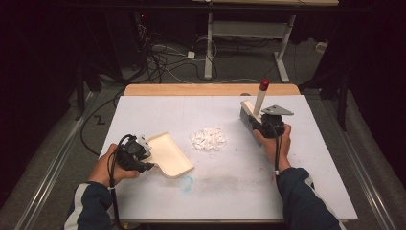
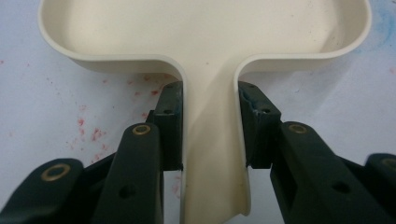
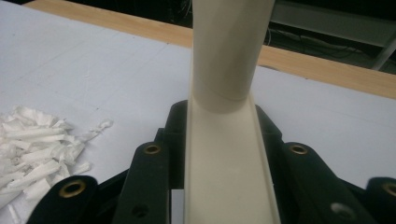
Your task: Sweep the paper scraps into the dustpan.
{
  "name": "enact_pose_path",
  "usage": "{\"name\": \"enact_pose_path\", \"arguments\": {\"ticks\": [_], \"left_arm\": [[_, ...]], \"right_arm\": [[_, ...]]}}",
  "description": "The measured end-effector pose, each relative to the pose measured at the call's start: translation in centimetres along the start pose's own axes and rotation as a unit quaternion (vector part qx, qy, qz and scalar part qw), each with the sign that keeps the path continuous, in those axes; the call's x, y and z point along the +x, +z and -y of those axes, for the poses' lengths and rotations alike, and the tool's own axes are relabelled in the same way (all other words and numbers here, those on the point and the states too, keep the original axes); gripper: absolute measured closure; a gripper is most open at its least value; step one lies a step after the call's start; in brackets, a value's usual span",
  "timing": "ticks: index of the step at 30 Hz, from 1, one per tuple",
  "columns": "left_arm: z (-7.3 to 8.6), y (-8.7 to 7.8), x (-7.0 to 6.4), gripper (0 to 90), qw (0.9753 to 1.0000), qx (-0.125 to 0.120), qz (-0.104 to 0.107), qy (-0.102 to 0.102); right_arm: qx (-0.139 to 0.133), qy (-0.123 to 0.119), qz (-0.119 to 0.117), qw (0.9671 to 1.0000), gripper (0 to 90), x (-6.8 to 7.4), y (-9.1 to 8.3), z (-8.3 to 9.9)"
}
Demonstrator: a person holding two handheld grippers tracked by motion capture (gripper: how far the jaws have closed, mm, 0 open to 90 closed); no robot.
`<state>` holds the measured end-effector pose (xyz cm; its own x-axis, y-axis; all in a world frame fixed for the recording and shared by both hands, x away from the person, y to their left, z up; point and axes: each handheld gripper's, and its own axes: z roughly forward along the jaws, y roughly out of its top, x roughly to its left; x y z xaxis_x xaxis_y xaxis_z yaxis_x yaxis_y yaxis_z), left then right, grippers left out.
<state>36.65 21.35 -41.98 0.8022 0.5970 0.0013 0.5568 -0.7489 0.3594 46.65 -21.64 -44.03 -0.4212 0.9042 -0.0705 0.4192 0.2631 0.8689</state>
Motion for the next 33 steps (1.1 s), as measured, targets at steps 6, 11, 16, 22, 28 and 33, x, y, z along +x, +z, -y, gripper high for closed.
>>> {"name": "enact_pose_path", "arguments": {"ticks": [6,11,16,22,28,33], "left_arm": [[-0.5,0.3,-0.1,63.1,1.0,0.002,0.004,0.002],[-1.0,0.7,-0.2,63.1,1.0,0.001,0.002,0.006],[-1.4,1.1,0.0,63.1,0.9999,0.004,0.009,0.006],[-1.9,1.4,-0.1,63.0,0.9999,0.003,0.009,0.011],[-2.2,1.8,-0.1,63.0,0.9998,0.009,0.013,0.01],[-2.4,1.9,-0.2,63.0,0.9998,0.009,0.015,0.01]], "right_arm": [[-0.002,-0.031,-0.012,0.9994,68.3,2.9,1.3,-0.1],[-0.006,-0.04,-0.025,0.9989,68.3,4.3,1.6,-0.2],[-0.011,-0.029,-0.05,0.9983,68.2,5.7,1.7,-0.1],[-0.022,-0.011,-0.074,0.997,68.1,7.3,1.6,0.3],[-0.024,-0.008,-0.087,0.9959,68.1,8.4,1.6,0.1],[-0.027,-0.006,-0.101,0.9946,68.1,9.3,1.7,0.1]]}}
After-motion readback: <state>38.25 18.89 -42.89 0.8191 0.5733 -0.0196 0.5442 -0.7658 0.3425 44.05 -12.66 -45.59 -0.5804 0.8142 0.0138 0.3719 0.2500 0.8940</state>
